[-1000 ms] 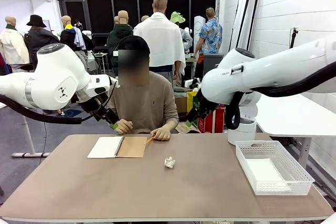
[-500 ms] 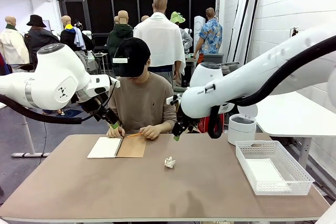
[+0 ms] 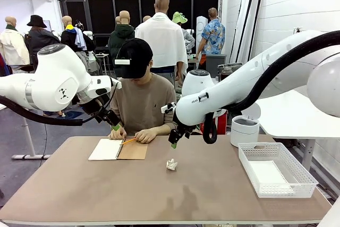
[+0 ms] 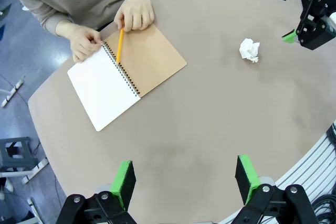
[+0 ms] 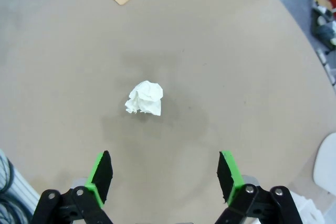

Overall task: Sort the paper based on its condition.
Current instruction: If a person hands you a paper, place it in the Organizing basket , and if it's crumpled, put it in the Trash can.

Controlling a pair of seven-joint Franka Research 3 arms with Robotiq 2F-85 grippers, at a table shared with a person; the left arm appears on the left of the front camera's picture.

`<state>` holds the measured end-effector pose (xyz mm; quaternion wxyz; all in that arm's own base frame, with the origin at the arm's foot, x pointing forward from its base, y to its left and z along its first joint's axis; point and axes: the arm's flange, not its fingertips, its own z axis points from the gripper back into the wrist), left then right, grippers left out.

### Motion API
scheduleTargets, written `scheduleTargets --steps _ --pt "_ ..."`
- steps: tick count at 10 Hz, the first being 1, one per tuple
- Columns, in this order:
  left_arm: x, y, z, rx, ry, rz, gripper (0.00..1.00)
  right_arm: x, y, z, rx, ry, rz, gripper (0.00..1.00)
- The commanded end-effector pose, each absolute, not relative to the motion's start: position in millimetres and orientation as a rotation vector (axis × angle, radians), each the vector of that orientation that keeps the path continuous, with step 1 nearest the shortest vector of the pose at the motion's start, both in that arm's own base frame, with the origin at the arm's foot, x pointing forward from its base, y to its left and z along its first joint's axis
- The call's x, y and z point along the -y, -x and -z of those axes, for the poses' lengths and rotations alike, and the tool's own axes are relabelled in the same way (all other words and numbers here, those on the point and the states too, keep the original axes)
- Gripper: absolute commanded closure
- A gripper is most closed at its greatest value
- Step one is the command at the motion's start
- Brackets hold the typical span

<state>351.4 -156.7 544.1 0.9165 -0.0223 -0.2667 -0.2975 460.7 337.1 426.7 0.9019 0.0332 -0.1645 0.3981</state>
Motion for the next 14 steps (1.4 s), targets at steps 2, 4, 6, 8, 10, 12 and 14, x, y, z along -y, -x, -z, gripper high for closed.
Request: scheduleTargets --steps 2,4,6,8,10,12,14 --pt "155 -352 -544 0.549 0.039 0.615 0.0 -337 -459 -424 0.347 -0.07 -0.831 0.0" --pt "155 -352 -544 0.549 0.039 0.615 0.0 -339 -460 -426 0.34 -0.069 -0.827 0.0" --pt "155 -352 -544 0.549 0.039 0.615 0.0 -351 -476 -405 0.321 -0.109 -0.77 0.0" --pt "155 -352 -544 0.549 0.039 0.615 0.0 -360 -482 -389 0.298 -0.126 -0.731 0.0" --pt "155 -352 -544 0.549 0.039 0.615 0.0 -366 -487 -374 0.286 -0.135 -0.681 0.0" --pt "155 -352 -544 0.549 0.039 0.615 0.0 -375 -487 -356 0.261 -0.123 -0.659 0.0" --pt "155 -352 -544 0.549 0.039 0.615 0.0 -383 -488 -345 0.24 -0.135 -0.658 0.0"
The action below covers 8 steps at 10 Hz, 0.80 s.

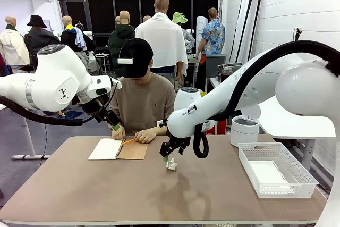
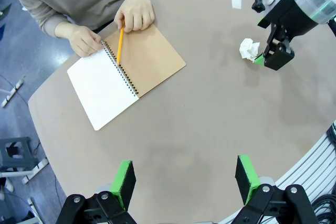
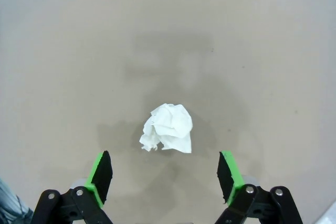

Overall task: Sort the paper based on its condition.
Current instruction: If a person hands you a paper, place it in the Organizing basket , and if it's crumpled, put it in the Trash can.

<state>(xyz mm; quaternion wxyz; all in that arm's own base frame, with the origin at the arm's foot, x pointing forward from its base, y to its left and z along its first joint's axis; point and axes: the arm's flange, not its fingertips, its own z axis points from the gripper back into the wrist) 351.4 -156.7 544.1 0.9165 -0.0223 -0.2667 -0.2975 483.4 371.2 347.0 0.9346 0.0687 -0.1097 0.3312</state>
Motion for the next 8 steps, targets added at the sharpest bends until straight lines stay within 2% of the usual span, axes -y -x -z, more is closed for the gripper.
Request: scheduleTargets --steps 1,8 --pt "155 -352 -544 0.549 0.039 0.615 0.0 -385 -487 -341 0.226 -0.127 -0.664 0.0" --pt "155 -352 -544 0.549 0.039 0.615 0.0 -393 -493 -320 0.173 -0.098 -0.709 0.0"
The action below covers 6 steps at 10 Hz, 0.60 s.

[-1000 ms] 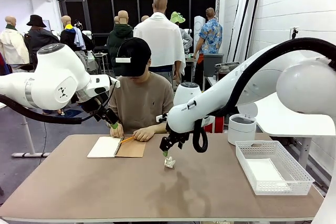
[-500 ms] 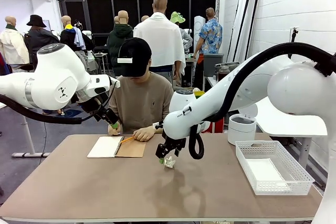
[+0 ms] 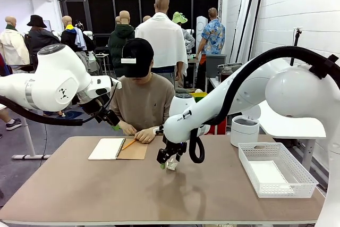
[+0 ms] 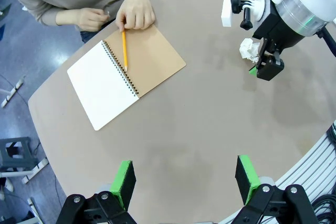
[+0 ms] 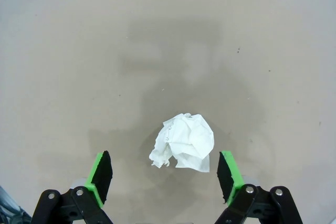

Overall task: Sort the paper based on its condition.
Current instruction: If a person hands you a paper, place it in the Organizing basket , and if it's crumpled, put it in the Trash can.

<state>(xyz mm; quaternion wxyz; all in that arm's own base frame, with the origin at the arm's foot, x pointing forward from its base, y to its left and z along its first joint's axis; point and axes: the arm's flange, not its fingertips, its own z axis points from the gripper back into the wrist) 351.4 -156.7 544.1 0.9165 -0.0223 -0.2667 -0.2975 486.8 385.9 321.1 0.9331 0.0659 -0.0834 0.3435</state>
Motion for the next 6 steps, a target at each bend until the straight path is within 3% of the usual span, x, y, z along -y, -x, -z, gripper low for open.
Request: scheduleTargets --steps 1,6 --pt "155 -352 -544 0.549 0.039 0.615 0.0 -393 -494 -317 0.169 -0.098 -0.708 0.0" --pt "155 -352 -544 0.549 0.039 0.615 0.0 -389 -505 -308 0.165 -0.073 -0.693 0.0"
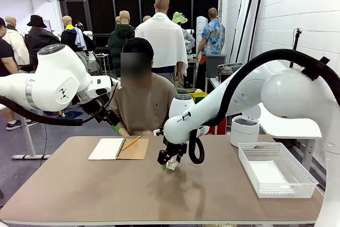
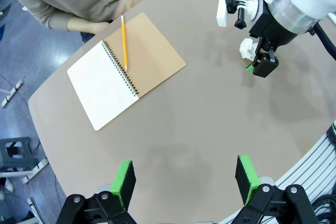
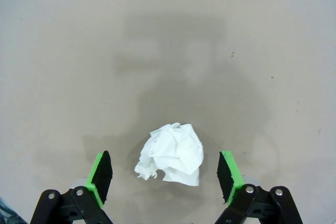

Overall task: Sort the paper based on its condition.
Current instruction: If a person hands you a paper, place it in the Organizing basket , and if it's crumpled, put it in the Trash can.

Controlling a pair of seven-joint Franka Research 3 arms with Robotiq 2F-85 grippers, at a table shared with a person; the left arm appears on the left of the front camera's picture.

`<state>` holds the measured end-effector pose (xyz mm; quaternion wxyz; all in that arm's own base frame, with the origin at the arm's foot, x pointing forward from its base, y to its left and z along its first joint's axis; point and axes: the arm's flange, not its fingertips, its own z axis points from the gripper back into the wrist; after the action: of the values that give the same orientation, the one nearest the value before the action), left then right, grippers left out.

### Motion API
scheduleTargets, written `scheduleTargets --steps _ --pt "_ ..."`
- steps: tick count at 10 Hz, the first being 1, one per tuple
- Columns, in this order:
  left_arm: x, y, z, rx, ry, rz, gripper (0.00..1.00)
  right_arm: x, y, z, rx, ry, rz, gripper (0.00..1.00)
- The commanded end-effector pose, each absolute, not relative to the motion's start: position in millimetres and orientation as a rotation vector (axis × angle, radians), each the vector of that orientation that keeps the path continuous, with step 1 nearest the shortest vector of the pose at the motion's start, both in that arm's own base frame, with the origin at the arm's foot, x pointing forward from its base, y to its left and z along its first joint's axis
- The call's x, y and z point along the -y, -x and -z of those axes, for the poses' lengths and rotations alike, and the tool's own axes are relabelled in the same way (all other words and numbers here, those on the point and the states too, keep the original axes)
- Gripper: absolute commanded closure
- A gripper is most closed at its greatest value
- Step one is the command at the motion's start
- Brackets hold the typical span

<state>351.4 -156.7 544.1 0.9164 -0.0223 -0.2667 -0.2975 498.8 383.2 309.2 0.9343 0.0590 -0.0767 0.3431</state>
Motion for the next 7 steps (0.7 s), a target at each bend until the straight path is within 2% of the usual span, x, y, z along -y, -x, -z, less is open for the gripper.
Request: scheduleTargets --steps 1,2,3,4,6,7 --pt "154.6 -352.1 -543.9 0.549 0.039 0.615 0.0 -387.8 -506.4 -307.6 0.158 -0.074 -0.693 0.0" --pt "154.6 -352.1 -543.9 0.549 0.039 0.615 0.0 -387.2 -509.1 -305.6 0.149 -0.07 -0.69 0.0" --pt "154.6 -352.1 -543.9 0.549 0.039 0.615 0.0 -387.4 -510.9 -304.9 0.146 -0.067 -0.683 0.11" --pt "154.6 -352.1 -543.9 0.549 0.039 0.615 0.0 -388.1 -511.6 -304.1 0.151 -0.067 -0.684 0.28" --pt "154.6 -352.1 -543.9 0.549 0.039 0.615 0.0 -388.6 -514.0 -303.5 0.149 -0.084 -0.692 0.28" --pt "154.6 -352.1 -543.9 0.549 0.039 0.615 0.0 -388.9 -513.5 -303.4 0.152 -0.079 -0.693 0.43"
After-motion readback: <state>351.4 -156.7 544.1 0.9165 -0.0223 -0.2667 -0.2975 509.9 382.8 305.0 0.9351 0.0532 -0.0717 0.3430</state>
